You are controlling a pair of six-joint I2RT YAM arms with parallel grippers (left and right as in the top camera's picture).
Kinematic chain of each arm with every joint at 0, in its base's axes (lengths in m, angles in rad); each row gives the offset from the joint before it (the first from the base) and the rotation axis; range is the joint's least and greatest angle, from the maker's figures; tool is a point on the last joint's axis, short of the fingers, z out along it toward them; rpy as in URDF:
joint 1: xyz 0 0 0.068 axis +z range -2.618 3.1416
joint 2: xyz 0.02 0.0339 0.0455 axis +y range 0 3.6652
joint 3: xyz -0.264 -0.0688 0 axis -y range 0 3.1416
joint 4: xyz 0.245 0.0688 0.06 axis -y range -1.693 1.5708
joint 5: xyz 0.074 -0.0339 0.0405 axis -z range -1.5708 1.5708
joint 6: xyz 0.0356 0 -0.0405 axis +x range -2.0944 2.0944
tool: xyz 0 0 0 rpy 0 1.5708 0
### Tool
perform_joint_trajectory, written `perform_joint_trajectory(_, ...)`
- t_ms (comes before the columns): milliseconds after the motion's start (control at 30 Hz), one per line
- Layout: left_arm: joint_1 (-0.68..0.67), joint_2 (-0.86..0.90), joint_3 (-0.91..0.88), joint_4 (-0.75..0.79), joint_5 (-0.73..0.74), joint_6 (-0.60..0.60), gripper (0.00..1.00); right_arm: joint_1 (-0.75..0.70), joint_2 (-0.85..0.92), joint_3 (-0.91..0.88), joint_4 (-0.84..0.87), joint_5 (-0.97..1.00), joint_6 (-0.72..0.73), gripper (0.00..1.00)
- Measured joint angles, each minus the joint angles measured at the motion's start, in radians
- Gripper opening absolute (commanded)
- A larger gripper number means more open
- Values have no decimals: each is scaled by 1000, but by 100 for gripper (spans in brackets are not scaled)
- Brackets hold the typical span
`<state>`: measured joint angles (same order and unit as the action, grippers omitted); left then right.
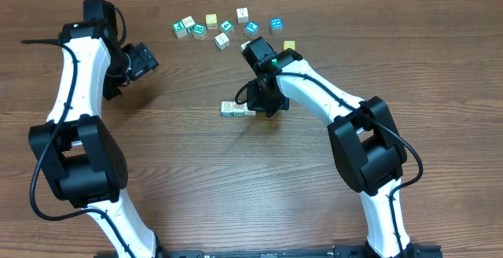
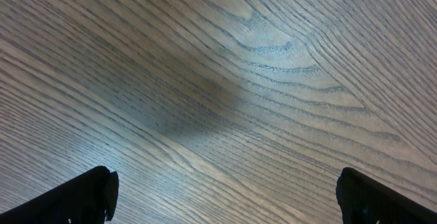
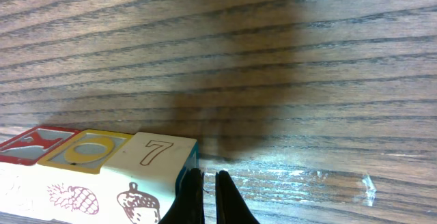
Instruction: Form a horizontal line
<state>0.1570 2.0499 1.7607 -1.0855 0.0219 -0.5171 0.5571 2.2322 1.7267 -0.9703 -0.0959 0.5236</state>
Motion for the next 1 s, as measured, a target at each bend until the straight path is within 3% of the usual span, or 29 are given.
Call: perform_joint_trajectory(1000, 0, 0, 0, 0, 0, 0, 100, -81, 0, 0, 43, 51, 0, 4)
